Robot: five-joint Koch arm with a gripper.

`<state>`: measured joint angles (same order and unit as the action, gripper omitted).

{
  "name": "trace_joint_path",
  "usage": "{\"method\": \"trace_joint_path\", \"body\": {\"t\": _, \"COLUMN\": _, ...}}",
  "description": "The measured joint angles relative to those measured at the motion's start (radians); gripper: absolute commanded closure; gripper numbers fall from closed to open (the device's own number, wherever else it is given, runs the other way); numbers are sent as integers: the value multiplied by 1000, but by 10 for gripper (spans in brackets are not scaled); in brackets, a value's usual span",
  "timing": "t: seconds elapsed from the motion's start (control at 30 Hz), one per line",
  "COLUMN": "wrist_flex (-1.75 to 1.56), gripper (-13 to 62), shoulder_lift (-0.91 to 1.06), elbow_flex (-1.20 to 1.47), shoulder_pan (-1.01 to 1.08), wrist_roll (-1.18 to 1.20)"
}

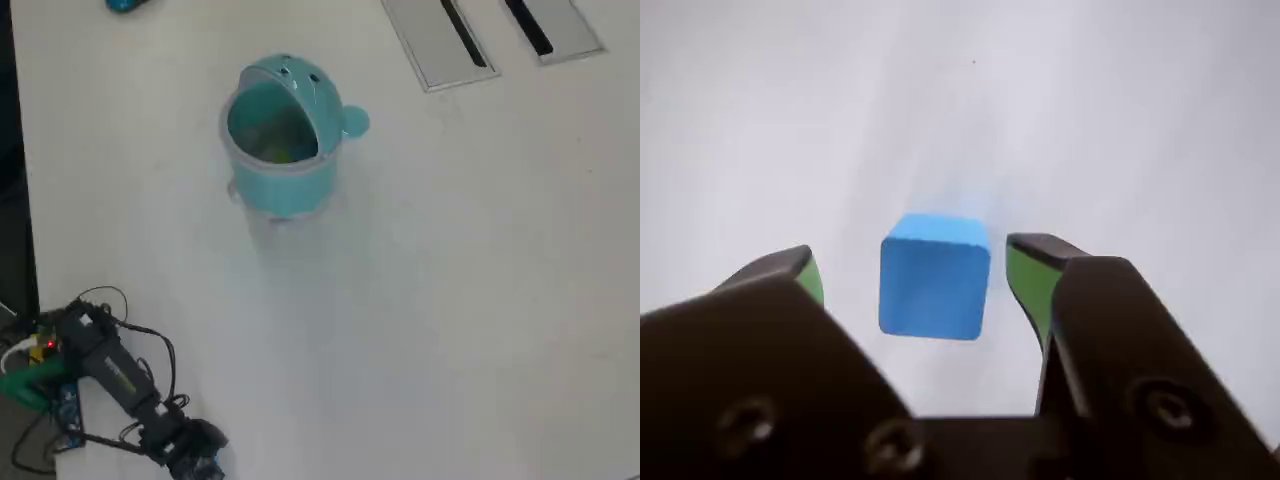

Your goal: Grasp RGB lego blocks and put them in the bin one by one.

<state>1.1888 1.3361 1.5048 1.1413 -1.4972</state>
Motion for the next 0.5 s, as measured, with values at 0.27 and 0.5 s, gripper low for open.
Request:
{"method": "trace_joint_path", "body": {"t": 0.27, "wrist_flex": -2, "gripper": 156, "shoulder_lift": -11, "elbow_flex": 0, "shoulder_pan": 3, "wrist_roll": 28}}
{"method": "trace_joint_path", "body": {"t": 0.5, "wrist_flex": 0, "gripper": 163, "shoulder_lift": -12, "elbow_flex": 0, "shoulder_pan": 23, "wrist_roll": 28}}
